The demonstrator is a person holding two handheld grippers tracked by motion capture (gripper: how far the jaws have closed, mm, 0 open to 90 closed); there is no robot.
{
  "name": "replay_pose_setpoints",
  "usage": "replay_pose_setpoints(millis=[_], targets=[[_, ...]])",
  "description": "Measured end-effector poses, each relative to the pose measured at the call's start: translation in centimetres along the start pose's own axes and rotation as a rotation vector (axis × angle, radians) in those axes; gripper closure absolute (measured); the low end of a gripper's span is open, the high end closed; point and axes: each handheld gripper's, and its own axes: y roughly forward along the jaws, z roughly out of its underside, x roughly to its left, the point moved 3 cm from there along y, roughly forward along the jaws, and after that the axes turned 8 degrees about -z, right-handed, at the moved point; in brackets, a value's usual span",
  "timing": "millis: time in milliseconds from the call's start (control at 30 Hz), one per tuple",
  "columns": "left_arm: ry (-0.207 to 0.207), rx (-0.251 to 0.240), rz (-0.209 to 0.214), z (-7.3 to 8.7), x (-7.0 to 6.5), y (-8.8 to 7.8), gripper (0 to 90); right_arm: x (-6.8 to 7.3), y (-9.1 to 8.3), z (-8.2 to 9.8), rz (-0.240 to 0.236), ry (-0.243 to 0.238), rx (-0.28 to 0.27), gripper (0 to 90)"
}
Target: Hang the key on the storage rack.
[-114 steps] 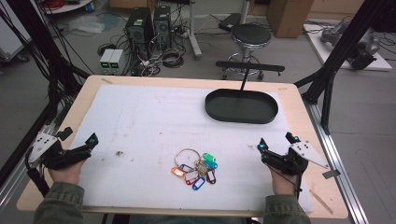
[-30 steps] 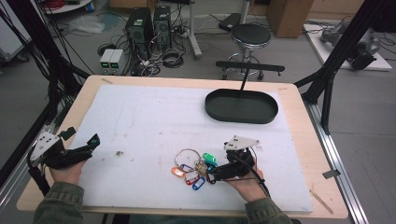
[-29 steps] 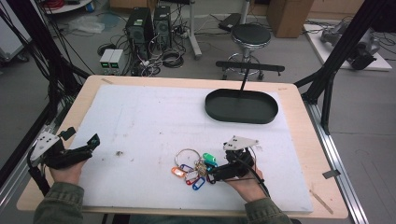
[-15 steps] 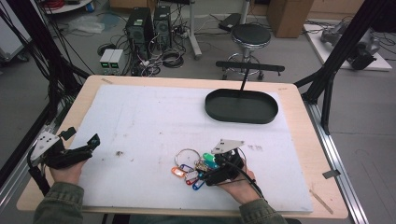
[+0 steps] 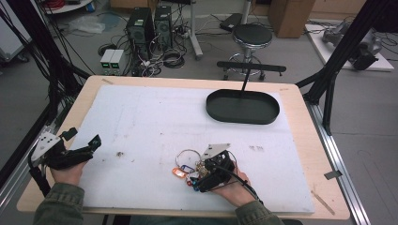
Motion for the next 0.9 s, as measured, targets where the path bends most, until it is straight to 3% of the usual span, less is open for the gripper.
replay_pose_setpoints(millis=[133,300,533,900], targets=[[0.0,0.001,0.001,0.0,0.0,0.0,1.8,0.1,0.5,0.1,-0.025,-0.004,0.037,5.0],[-0.001,0.004,0.002,0.0,0.0,0.1,1.8,0.1,0.8,0.2,-0.019,0.004,0.06,8.6],[-0.001,0.005,0.003,0.1,0.0,0.1,1.8,0.1,0.9,0.2,-0.066,-0.002,0.092,29.5],[-0.002,0.009,0.008,0.1,0.0,0.1,1.8,0.1,1.2,0.0,-0.055,-0.012,0.116,53.0]])
